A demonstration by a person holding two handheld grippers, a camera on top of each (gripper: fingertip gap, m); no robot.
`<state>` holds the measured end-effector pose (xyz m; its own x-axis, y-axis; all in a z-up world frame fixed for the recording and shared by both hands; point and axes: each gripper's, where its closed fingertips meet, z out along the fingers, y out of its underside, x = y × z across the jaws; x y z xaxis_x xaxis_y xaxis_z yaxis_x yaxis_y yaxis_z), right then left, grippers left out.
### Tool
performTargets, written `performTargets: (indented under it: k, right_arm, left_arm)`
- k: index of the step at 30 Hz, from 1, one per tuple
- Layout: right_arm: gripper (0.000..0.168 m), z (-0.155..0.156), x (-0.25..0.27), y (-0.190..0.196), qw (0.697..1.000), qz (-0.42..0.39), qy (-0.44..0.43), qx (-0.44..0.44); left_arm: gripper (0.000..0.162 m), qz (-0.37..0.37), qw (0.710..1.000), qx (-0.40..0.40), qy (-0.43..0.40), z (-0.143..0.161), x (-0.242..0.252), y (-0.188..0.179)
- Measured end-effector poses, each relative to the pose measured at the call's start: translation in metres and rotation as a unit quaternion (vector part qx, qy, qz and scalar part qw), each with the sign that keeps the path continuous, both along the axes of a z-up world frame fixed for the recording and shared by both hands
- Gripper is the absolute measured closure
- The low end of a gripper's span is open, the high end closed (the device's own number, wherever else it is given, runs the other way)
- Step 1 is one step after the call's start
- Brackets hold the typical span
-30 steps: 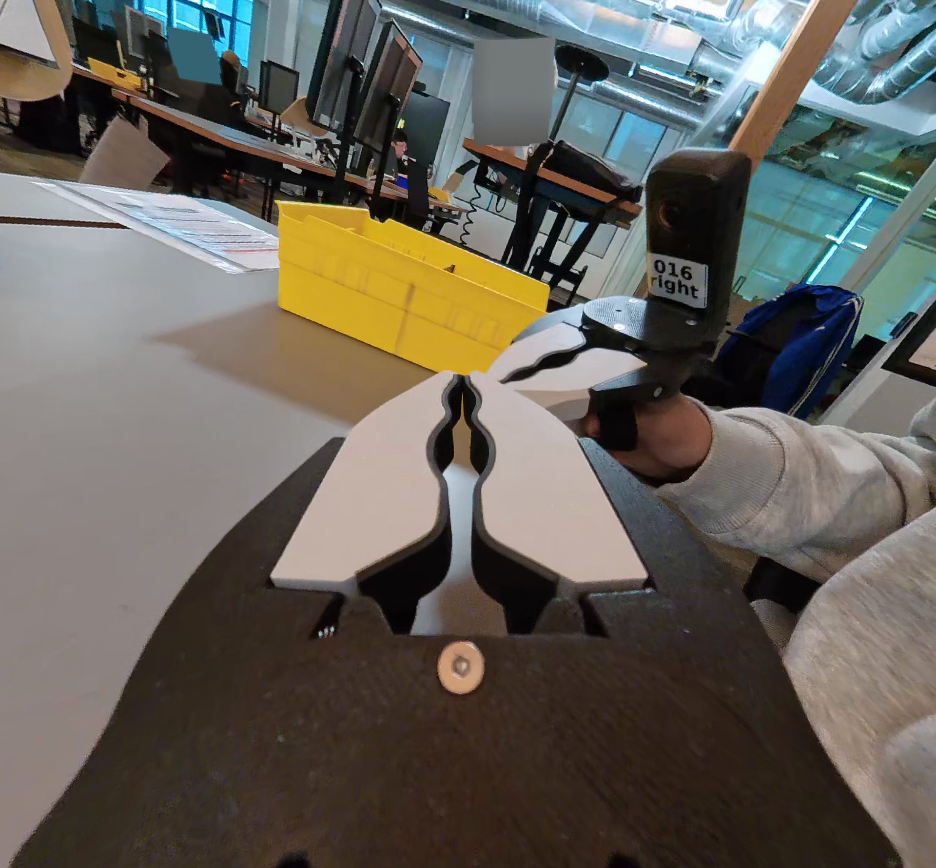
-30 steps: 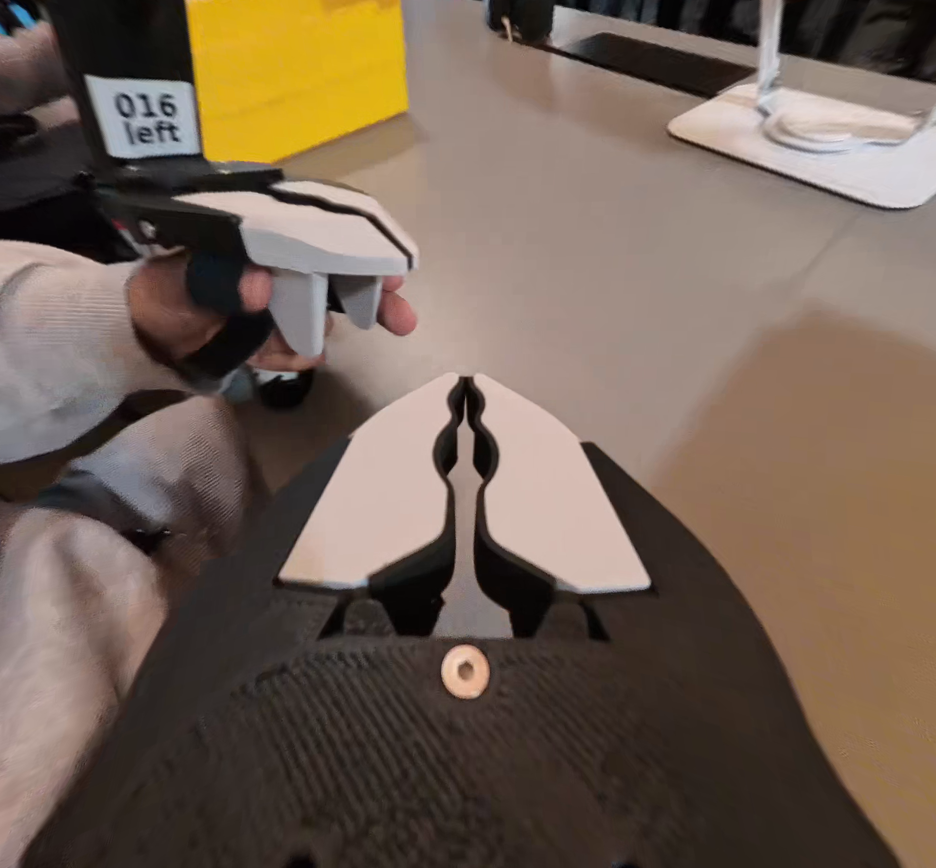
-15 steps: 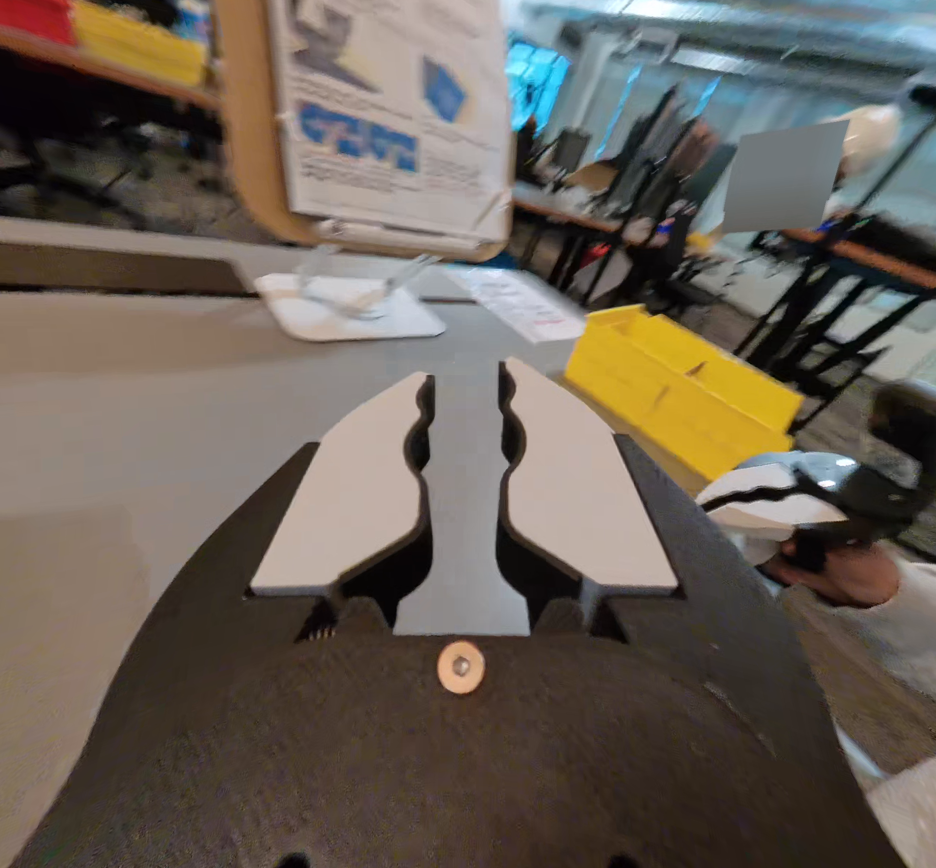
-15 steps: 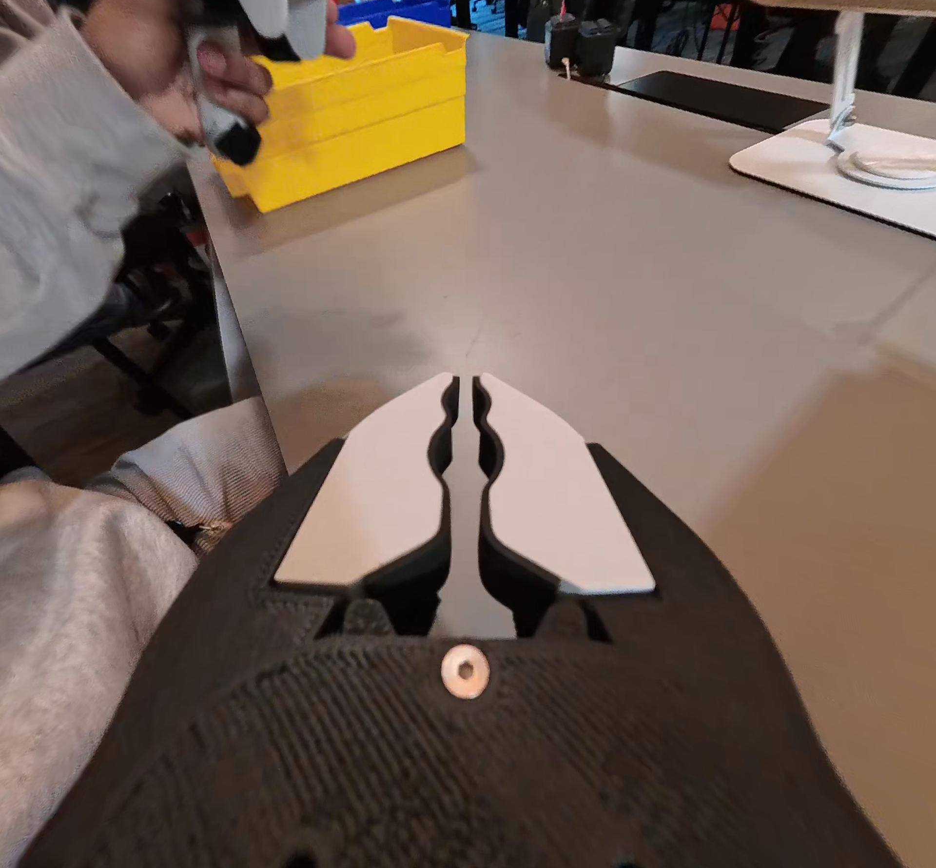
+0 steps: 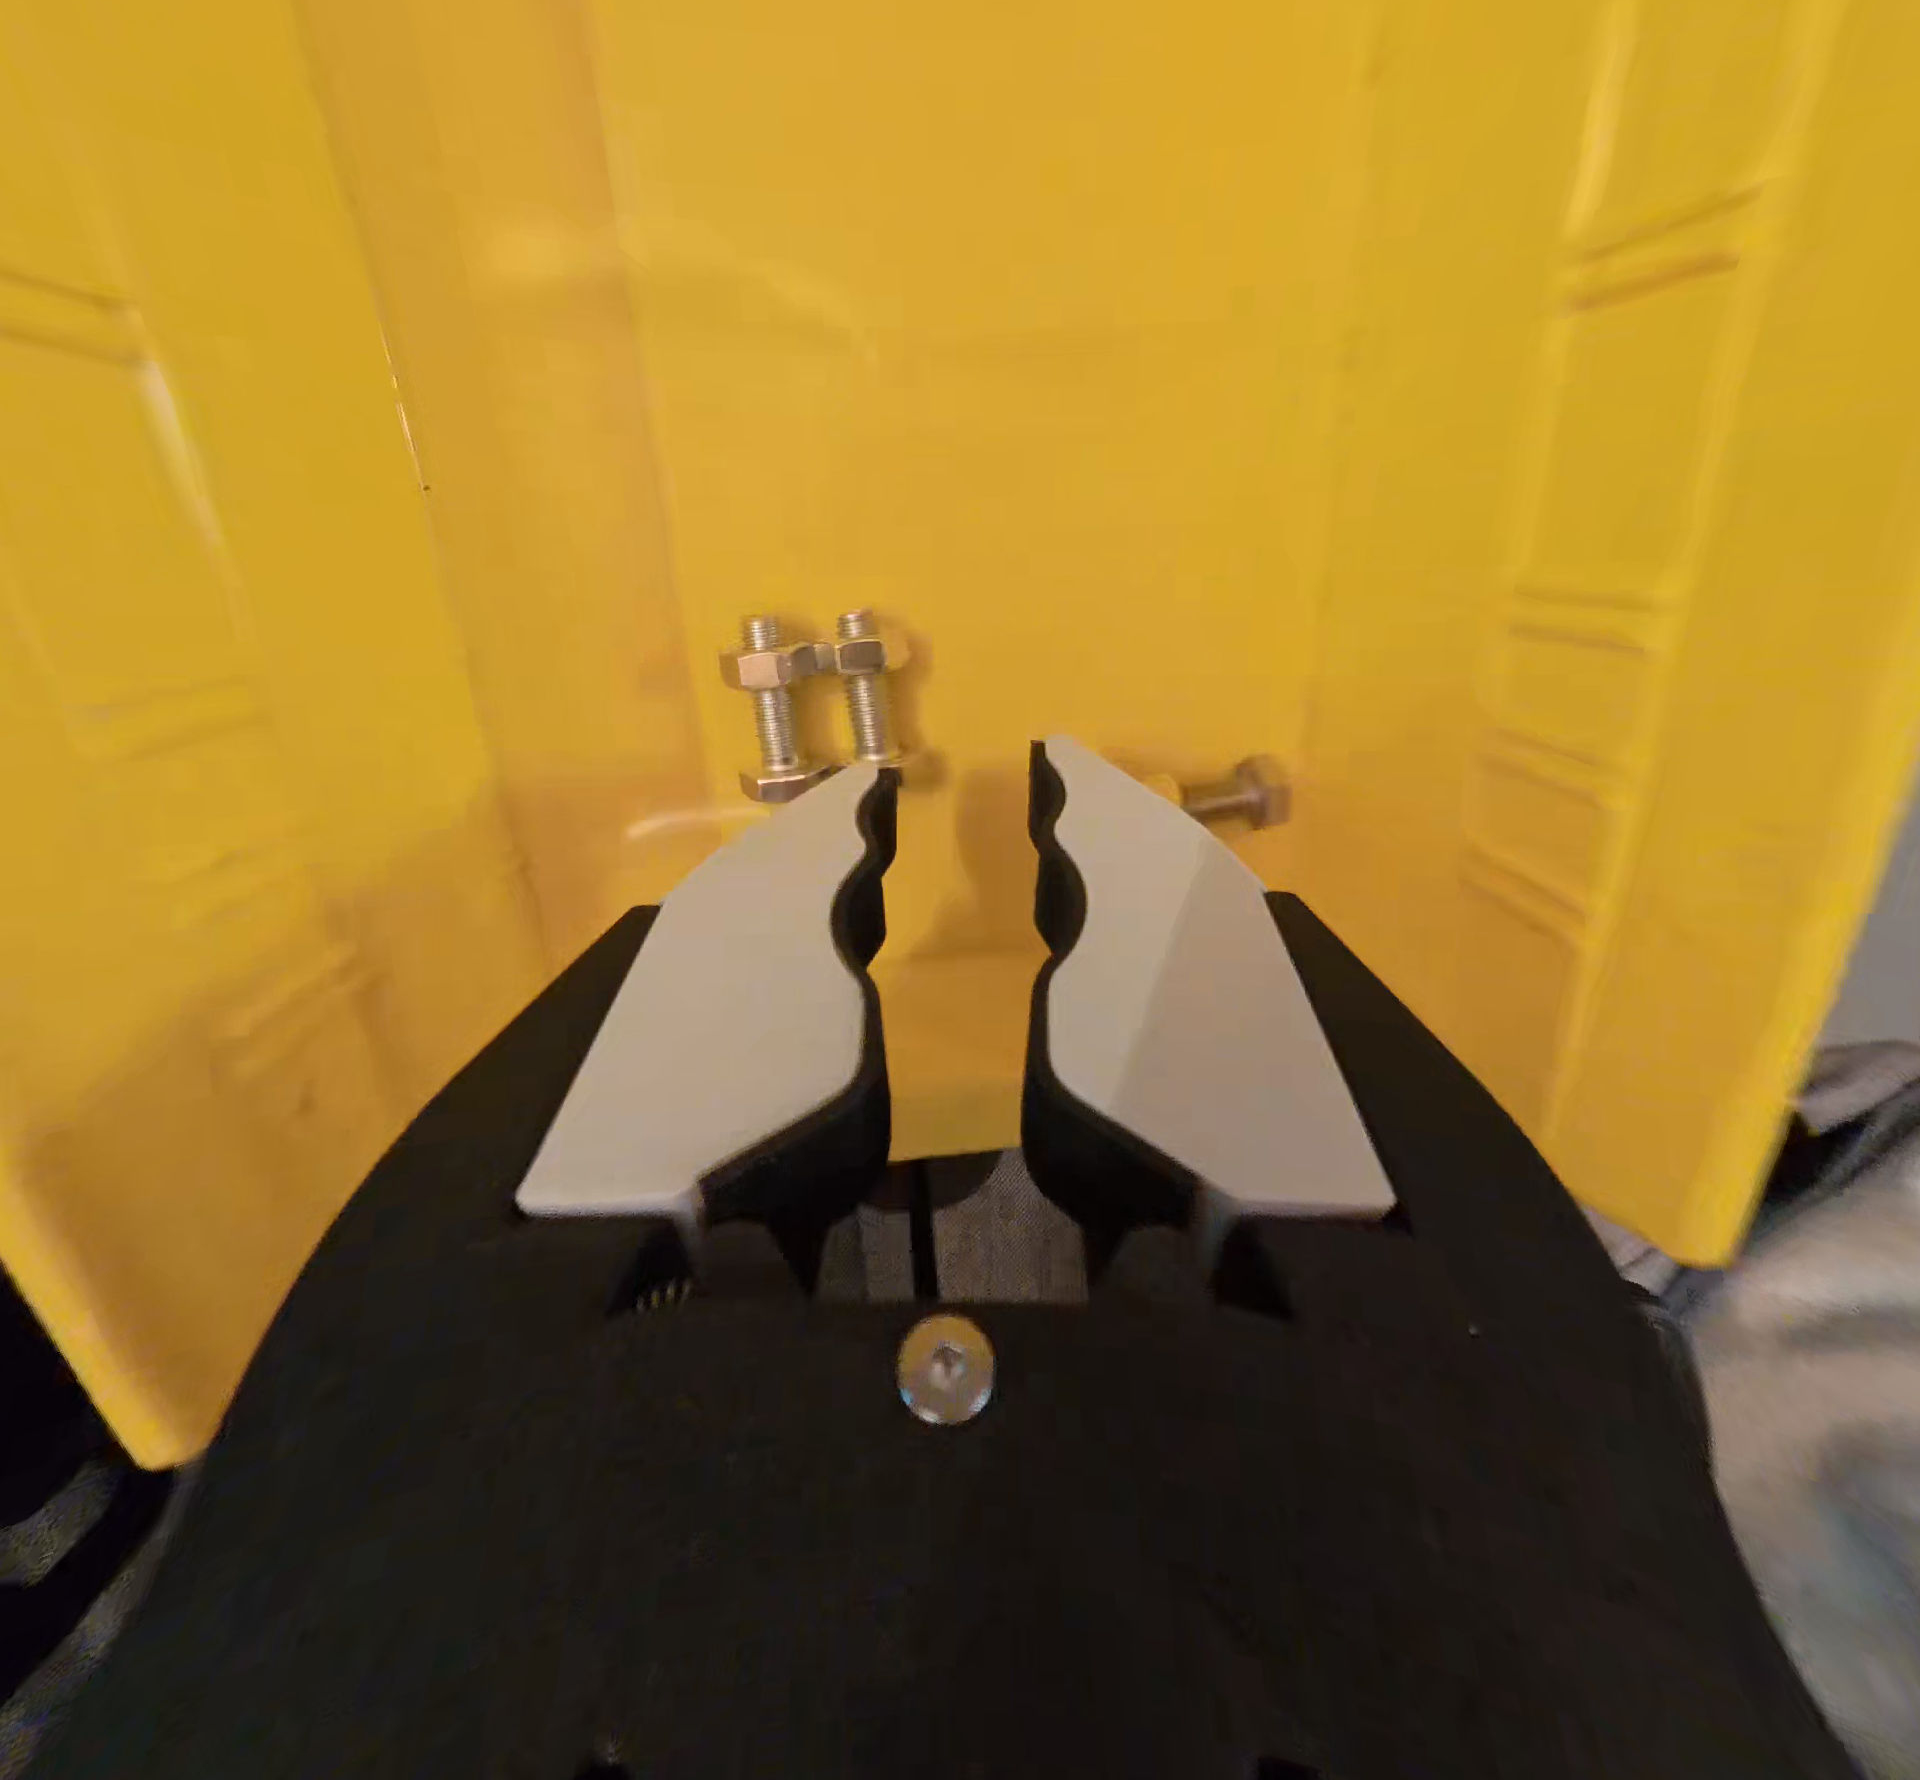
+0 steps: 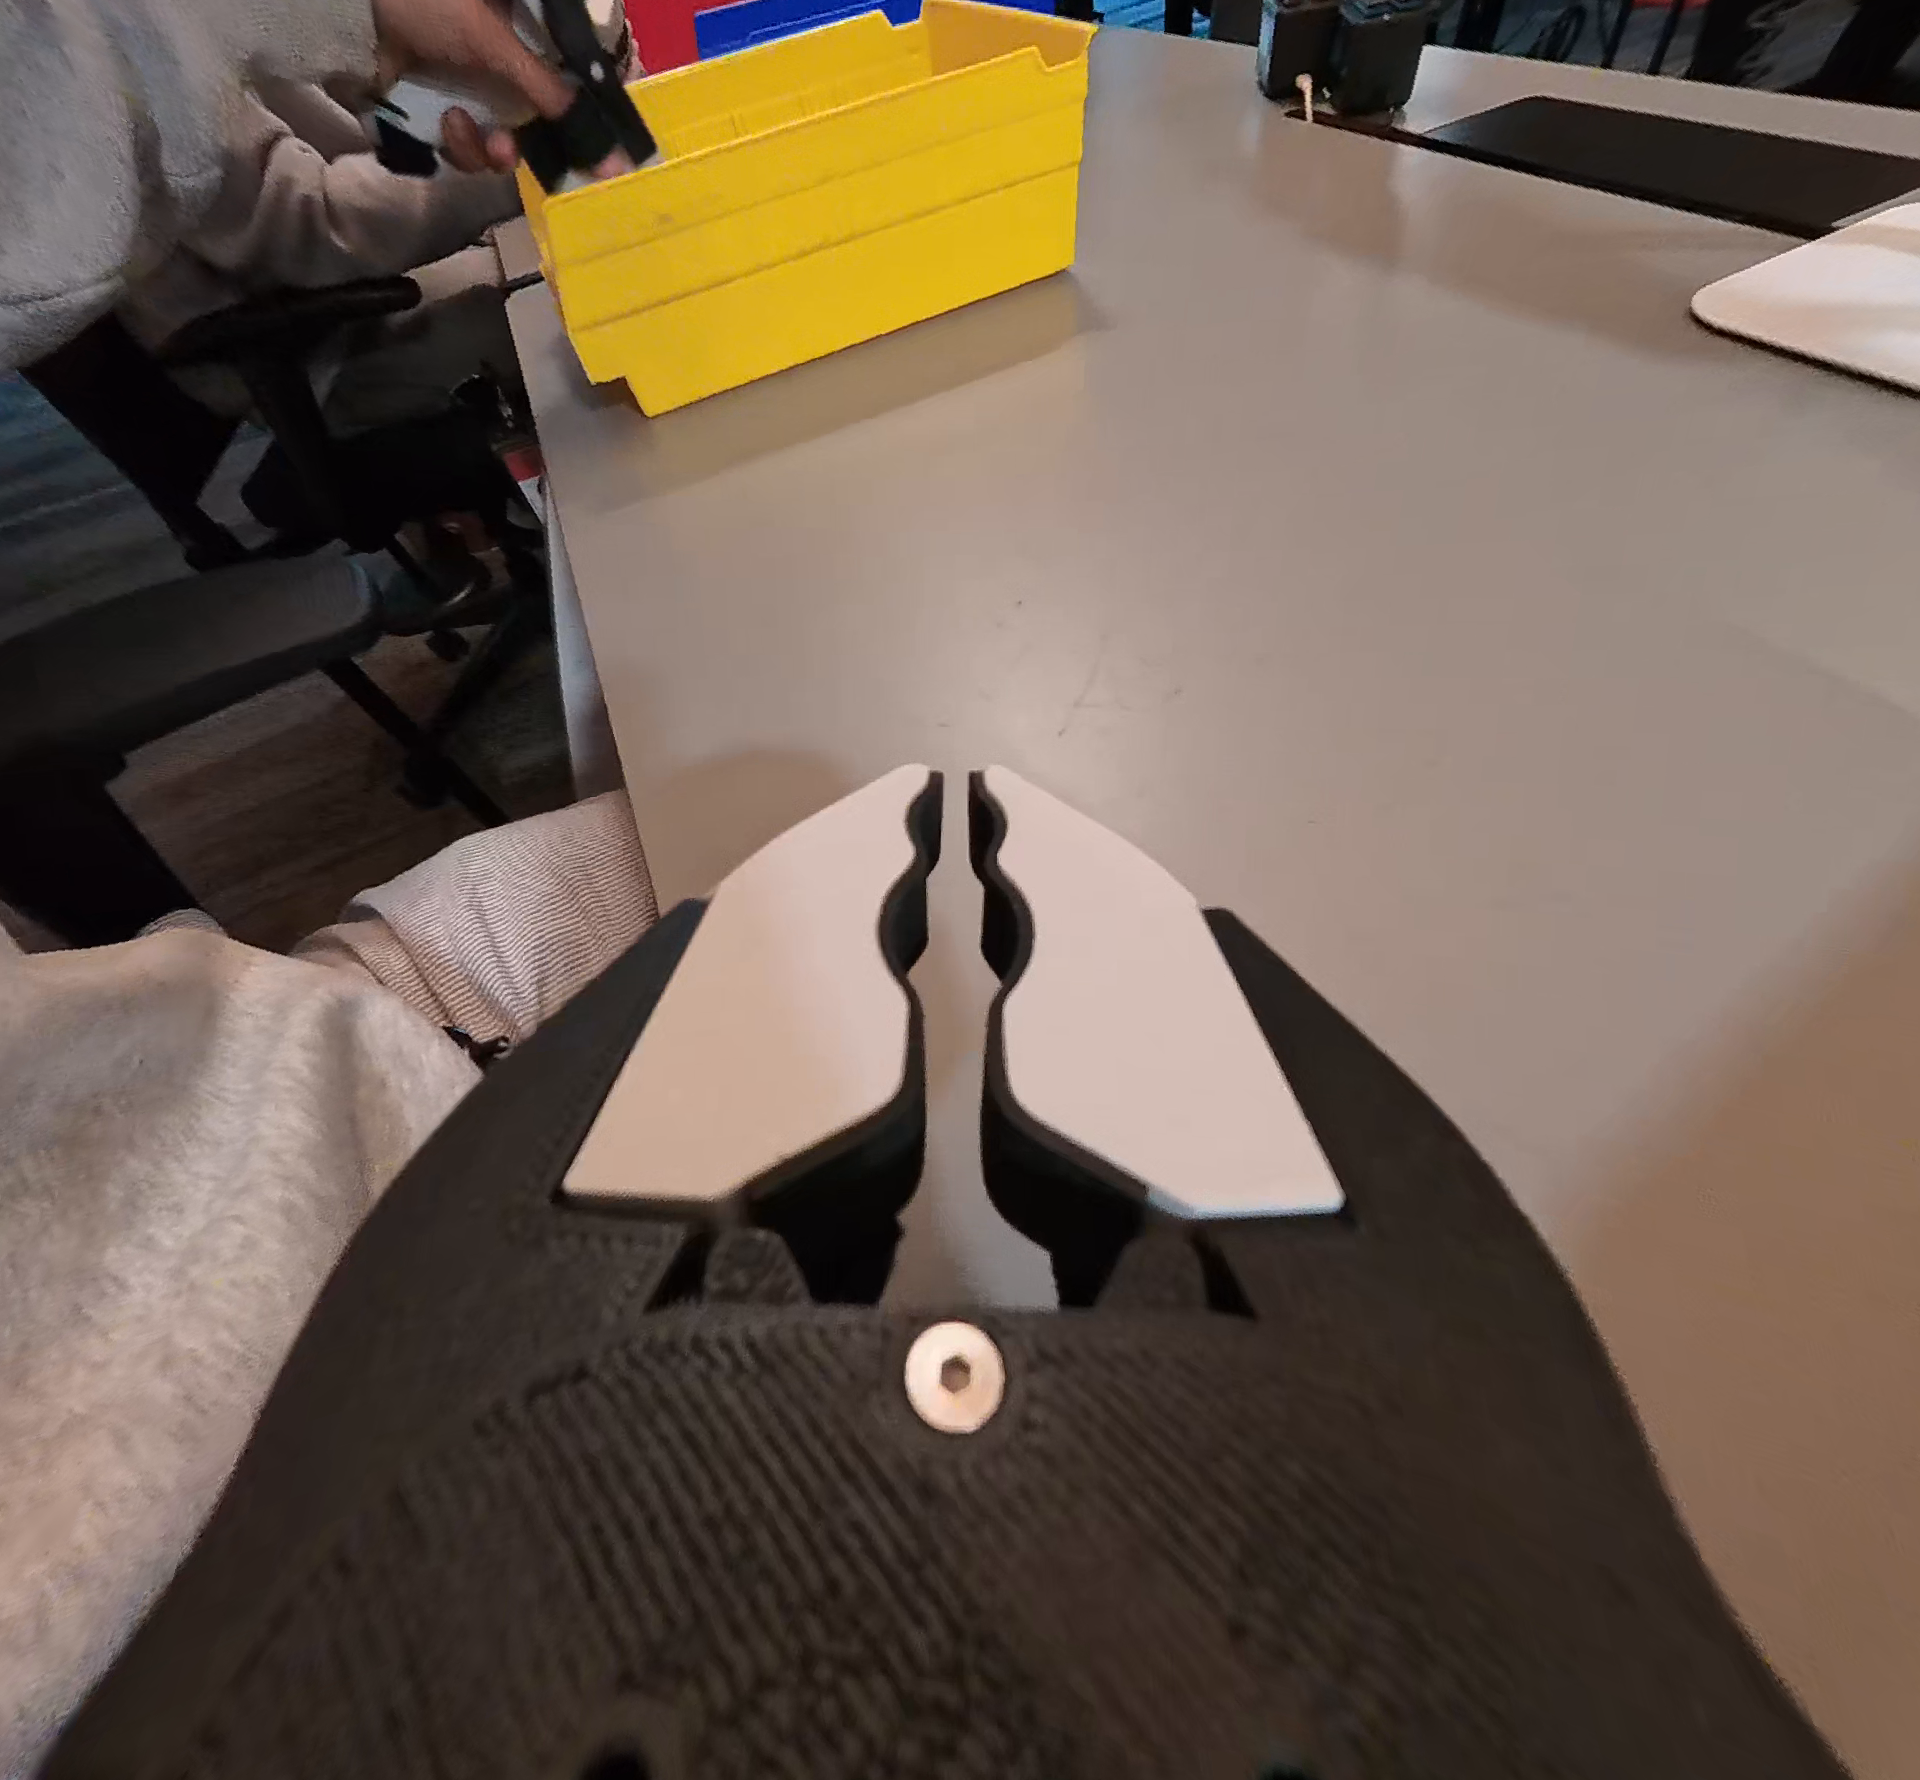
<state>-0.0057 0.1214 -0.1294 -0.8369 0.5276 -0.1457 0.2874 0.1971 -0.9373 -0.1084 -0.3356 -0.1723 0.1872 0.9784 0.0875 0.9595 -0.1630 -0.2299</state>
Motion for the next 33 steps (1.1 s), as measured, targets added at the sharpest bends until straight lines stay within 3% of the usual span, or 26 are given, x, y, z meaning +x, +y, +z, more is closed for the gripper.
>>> performTargets:
  k: [1,7,12,16,19,22,26,30,33]
  right_arm:
    - [0.164,0.001,-0.001,0.001,1.000,-0.003,0.001,-0.002]
    - [0.164,0.004,-0.003,0.010,0.999,-0.017,-0.011,-0.025]
    - [0.164,0.007,-0.002,0.018,0.999,-0.029,-0.017,-0.040]
    - [0.164,0.009,-0.002,0.022,0.998,-0.037,-0.020,-0.050]
    - [0.164,0.008,-0.004,0.025,0.997,-0.042,-0.023,-0.053]
    - [0.164,0.006,-0.005,0.027,0.997,-0.047,-0.025,-0.050]
    - [0.164,0.003,-0.006,0.026,0.997,-0.047,-0.030,-0.050]
    - [0.164,0.000,-0.007,0.024,0.998,-0.047,-0.031,-0.042]
    - [0.164,0.000,-0.007,0.025,0.998,-0.049,-0.023,-0.033]
  left_arm:
    - [0.136,-0.004,1.000,-0.013,-0.011,-0.006,0.000,-0.002]
    - [0.133,-0.021,0.995,-0.074,-0.060,-0.022,0.002,-0.012]
    - [0.138,-0.023,0.993,-0.069,-0.090,-0.036,0.009,-0.013]
    - [0.141,-0.027,0.995,-0.064,-0.065,-0.035,0.003,-0.012]
    - [0.140,-0.042,0.996,-0.070,-0.036,-0.023,-0.003,-0.010]
    - [0.140,-0.040,0.997,-0.042,0.048,0.014,-0.022,0.004]
    - [0.140,-0.078,0.969,0.011,0.236,0.089,-0.053,0.065]
    - [0.140,-0.159,0.896,0.079,0.406,0.162,-0.051,0.172]
    - [0.140,-0.216,0.839,0.164,0.471,0.181,-0.028,0.262]
